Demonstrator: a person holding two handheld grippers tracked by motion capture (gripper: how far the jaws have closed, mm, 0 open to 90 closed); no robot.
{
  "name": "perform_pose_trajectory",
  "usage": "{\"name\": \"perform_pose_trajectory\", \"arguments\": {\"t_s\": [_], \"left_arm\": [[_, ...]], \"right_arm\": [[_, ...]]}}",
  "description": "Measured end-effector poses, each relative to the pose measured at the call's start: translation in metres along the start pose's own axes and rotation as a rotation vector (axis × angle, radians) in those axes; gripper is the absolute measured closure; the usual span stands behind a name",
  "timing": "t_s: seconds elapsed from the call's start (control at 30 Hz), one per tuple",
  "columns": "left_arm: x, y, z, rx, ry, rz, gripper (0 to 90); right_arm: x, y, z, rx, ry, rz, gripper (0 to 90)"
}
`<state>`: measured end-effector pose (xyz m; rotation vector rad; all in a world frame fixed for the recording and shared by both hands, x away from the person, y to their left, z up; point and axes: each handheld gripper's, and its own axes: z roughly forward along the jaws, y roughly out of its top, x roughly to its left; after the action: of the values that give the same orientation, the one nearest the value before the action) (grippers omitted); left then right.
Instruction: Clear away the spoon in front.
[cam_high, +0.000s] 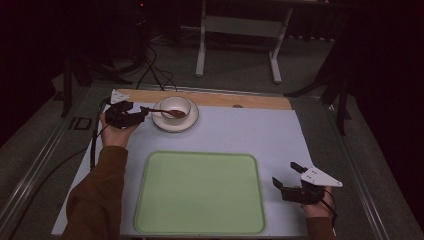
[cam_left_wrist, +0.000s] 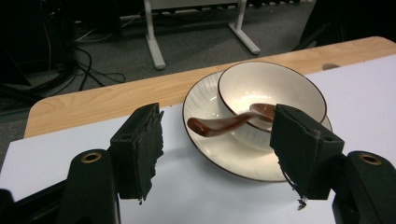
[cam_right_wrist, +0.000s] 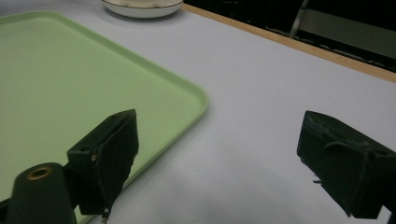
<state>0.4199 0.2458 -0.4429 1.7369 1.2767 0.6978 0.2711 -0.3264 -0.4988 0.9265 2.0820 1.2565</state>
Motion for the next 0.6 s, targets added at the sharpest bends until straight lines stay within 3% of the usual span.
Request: {"name": "perform_pose_trajectory", "arguments": {"t_s": [0.17,0.6], "left_arm": [[0.002,0.002,0.004,-0.005,-0.002,-0.017,34.1],[0.010,0.000,0.034,0.052,-0.004,-0.071,37.1]], "right_arm": [[0.000,0.000,0.000,-0.001,-0.001,0.001,12.5],[0.000,0.000,0.000,0.004,-0.001,0.000,12.6]]}}
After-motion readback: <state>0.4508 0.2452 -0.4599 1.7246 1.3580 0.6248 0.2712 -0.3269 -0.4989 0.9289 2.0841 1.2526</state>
